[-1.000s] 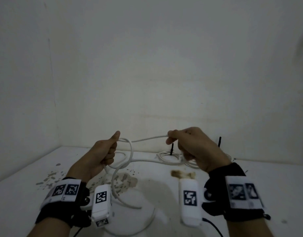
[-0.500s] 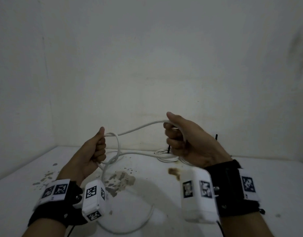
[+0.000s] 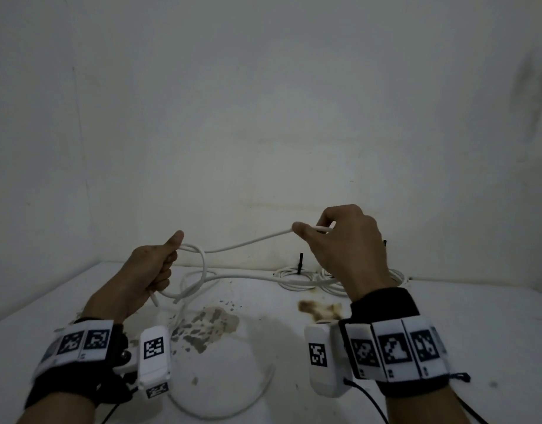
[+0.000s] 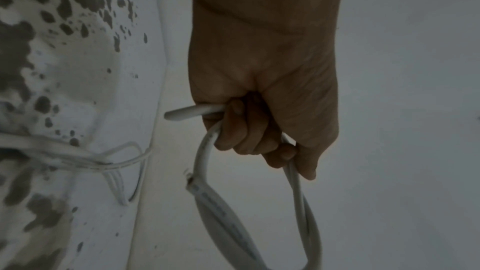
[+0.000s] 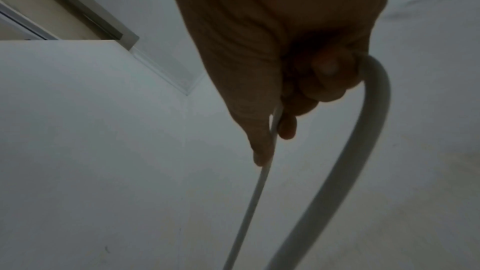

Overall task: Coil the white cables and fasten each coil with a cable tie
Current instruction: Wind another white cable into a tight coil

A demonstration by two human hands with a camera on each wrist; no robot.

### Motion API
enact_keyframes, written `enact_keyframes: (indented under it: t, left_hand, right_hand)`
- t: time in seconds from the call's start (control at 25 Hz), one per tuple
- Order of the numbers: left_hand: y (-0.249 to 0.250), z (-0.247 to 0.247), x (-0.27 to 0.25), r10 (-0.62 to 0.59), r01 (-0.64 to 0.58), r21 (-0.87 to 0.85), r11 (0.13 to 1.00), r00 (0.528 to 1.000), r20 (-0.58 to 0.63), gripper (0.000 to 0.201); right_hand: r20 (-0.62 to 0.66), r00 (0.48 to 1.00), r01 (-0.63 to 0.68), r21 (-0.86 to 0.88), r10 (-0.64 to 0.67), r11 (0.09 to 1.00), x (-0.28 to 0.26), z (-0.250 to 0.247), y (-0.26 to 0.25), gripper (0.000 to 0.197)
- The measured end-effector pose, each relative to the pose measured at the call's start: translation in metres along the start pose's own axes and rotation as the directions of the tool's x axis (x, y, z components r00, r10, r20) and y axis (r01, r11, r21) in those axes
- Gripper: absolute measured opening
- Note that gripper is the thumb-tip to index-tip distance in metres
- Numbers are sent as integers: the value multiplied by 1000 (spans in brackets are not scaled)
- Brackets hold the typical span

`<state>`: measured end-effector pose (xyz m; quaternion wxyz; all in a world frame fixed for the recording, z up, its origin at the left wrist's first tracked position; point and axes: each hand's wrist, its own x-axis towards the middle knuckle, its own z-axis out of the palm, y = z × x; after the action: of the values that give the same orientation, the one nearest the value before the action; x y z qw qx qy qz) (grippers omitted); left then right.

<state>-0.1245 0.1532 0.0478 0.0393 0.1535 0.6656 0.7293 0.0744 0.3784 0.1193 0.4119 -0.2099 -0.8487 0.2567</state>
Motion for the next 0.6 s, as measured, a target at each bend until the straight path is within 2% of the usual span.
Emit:
enact_keyframes:
  t: [0.08,0.12,0.2,0.24,0.28,0.32,0.36,0.4,0.44,0.48,0.52,0.6]
  left_hand:
    - [-6,1,-1,86,-83,59,995,994,-64,51]
    - [-10,1,-1,152,-138,121,983,981,-117,49]
    - [-16,-2,1,240,-185,225,956,939,-247,47]
    - [-17,-4,3,240,-178,227,957,928,-285,47]
    - [-18,-4,4,222,-164,206,965,927,-303,48]
    - [-19,-4,5,199,-148,184,972,933,-301,50]
    - [-19,-4,6,184,-136,180,974,940,-289,52]
    - [-21,-5,7,176,-124,194,973,945,-275,53]
    - [-22,-6,7,176,-119,221,968,950,-260,52]
    - [-23,-7,7,177,-115,241,964,951,-252,51]
    - [-23,-8,7,170,-108,242,964,952,-253,50]
    - [-21,-5,8,122,-68,198,978,953,-275,53]
  right_hand:
    - [20,1000,1,12,-1,1000,0,4,2,42]
    - [76,997,1,59,-5,998,1,4,3,42]
    - [292,956,-77,336,-26,939,0,1,1,43]
    - [416,907,-188,524,-57,830,-1,0,-2,42]
    - [514,852,-320,663,-100,677,-2,-4,-6,39]
    - [568,812,-410,717,-132,563,-4,-8,-10,34]
    - [582,800,-431,726,-146,536,-5,-12,-13,30]
    - [554,822,-378,704,-132,602,-5,-16,-14,28]
    - [485,866,-250,629,-121,736,-5,-19,-13,29]
    - [400,906,-83,489,-139,869,-5,-21,-11,29]
    - [346,922,56,331,-176,942,-6,-22,-11,28]
    - [374,899,166,191,-228,967,-9,-16,-12,26]
